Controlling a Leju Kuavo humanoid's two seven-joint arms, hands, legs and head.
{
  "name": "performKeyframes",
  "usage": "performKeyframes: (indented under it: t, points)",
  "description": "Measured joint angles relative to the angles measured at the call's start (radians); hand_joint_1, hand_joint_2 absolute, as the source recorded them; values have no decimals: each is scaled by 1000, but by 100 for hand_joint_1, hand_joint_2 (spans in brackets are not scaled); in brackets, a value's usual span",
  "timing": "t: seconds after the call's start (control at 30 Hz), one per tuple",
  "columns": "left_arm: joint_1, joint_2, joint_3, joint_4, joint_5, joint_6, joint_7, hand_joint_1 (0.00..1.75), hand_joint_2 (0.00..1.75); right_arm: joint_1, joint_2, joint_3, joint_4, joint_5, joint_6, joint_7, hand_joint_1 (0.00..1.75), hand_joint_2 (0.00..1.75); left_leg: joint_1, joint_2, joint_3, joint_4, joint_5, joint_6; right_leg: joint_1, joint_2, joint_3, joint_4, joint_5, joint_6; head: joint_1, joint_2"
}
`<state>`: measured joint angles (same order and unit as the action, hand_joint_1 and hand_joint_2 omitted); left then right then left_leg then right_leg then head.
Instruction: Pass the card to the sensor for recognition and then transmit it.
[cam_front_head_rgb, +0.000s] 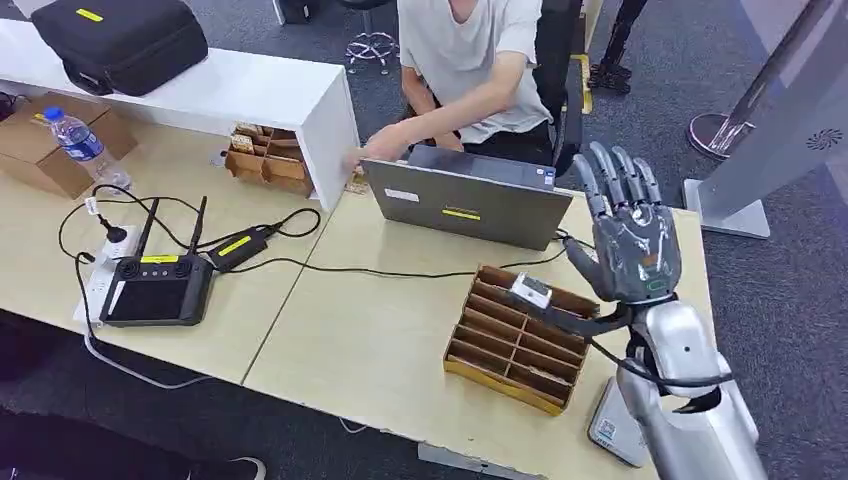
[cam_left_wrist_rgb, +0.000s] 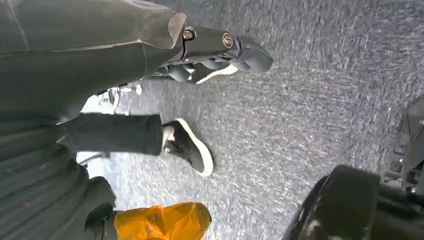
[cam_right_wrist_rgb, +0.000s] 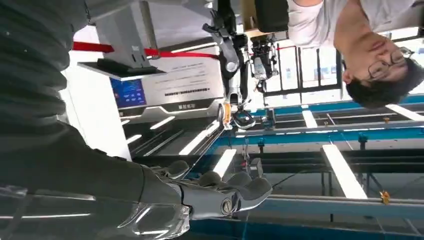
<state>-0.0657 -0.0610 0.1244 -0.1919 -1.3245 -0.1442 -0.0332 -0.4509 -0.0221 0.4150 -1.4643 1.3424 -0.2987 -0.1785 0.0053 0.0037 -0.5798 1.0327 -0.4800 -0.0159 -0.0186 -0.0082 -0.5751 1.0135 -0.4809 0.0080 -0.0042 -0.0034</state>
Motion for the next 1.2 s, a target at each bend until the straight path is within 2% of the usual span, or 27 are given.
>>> performKeyframes:
  t: [0.07, 0.1, 0.27, 0.47, 0.5, 0.9, 1.07, 1.2]
  points:
    - [4, 2, 3, 0, 3, 0, 0, 0, 175, 38, -12, 0, -51, -5, 0, 0, 0, 175, 0, 1, 0, 0, 0, 0, 0, 0, -1, 0, 0, 0, 0, 0]
    - [5, 3, 6, 0, 4, 0, 0, 0, 175, 50, -16, 0, -69, -6, 1, -1, 0, 0, 0, 1, 0, 0, 0, 0, 0, 0, -1, 0, 0, 0, 0, 0]
    - [8, 5, 18, 0, 14, 3, 2, 0, 175, 86, -32, -2, -129, -26, -3, -11, 0, 0, 0, 1, 0, 0, 0, 0, 0, 0, -1, 0, 1, -1, 0, 0]
    - [25, 8, 49, 0, 42, 31, 0, 0, 175, 225, -79, -34, -261, -78, -29, -37, 0, 0, 0, 0, -1, 0, 0, 0, 0, 0, -1, 0, 0, 0, 0, 0]
    - [28, 8, 54, 0, 47, 34, 0, 0, 175, 250, -85, -40, -278, -81, -32, -41, 0, 175, 0, 0, -1, 0, 0, 0, 0, 0, -1, 0, 0, 0, 0, 0]
    - [35, 8, 106, 0, 65, 50, 0, 0, 175, 484, -119, -58, -395, -97, -72, -81, 0, 175, 0, 0, -2, 0, 0, 0, 0, 0, -2, 0, 0, -1, 0, 0]
    - [35, 7, 121, 0, 64, 53, 0, 0, 175, 556, -117, -53, -387, -108, -79, -86, 0, 175, 0, 0, -2, 0, 0, 0, 0, 0, -2, 0, 0, -1, 0, 0]
    - [34, 4, 125, 0, 58, 54, 1, 0, 175, 585, -101, -40, -331, -110, -90, -95, 0, 175, 0, 0, -2, -1, 0, 0, 0, 0, -2, 0, 0, -1, 0, 0]
